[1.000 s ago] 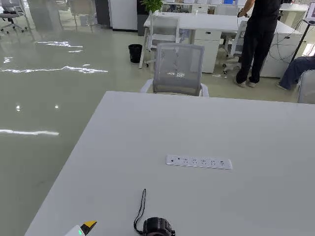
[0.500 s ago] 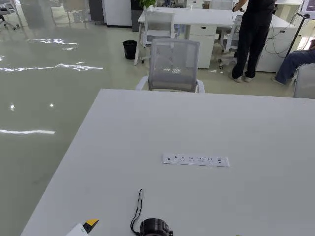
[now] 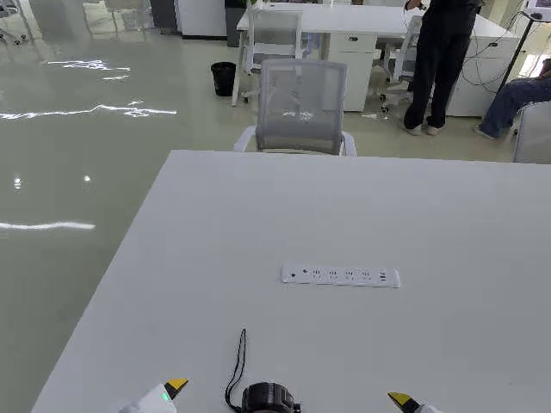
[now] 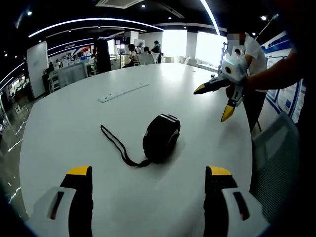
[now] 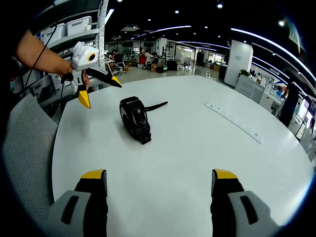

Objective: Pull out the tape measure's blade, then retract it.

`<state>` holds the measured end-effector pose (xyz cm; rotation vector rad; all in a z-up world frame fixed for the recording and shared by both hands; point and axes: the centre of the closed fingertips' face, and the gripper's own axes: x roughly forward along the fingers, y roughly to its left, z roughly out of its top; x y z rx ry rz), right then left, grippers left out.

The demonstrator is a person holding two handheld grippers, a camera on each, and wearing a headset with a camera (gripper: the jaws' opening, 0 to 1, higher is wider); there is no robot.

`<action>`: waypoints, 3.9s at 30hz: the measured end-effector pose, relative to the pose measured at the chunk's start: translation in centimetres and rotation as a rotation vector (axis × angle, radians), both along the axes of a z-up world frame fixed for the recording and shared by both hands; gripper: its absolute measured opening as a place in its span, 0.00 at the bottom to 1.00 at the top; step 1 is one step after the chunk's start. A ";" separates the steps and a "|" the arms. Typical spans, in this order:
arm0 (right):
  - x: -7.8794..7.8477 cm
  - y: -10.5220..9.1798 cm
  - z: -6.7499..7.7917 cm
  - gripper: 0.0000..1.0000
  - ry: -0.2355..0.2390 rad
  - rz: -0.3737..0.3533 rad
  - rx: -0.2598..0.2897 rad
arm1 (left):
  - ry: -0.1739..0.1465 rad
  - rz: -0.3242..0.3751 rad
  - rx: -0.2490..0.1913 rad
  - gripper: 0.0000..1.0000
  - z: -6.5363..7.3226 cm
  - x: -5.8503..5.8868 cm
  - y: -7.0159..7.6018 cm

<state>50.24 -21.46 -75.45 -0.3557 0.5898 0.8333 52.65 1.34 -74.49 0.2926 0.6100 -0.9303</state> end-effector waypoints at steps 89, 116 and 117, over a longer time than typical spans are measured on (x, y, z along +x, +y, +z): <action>3.8 10.7 -4.8 0.26 0.060 0.444 -0.168 | 0.001 -0.406 0.291 0.42 -5.5 3.2 -8.2; 4.3 10.8 -5.6 0.18 0.063 0.539 -0.268 | -0.019 -0.471 0.327 0.36 -5.1 3.0 -9.2; 4.3 10.8 -5.6 0.17 0.065 0.541 -0.264 | -0.014 -0.472 0.328 0.36 -5.1 3.0 -9.2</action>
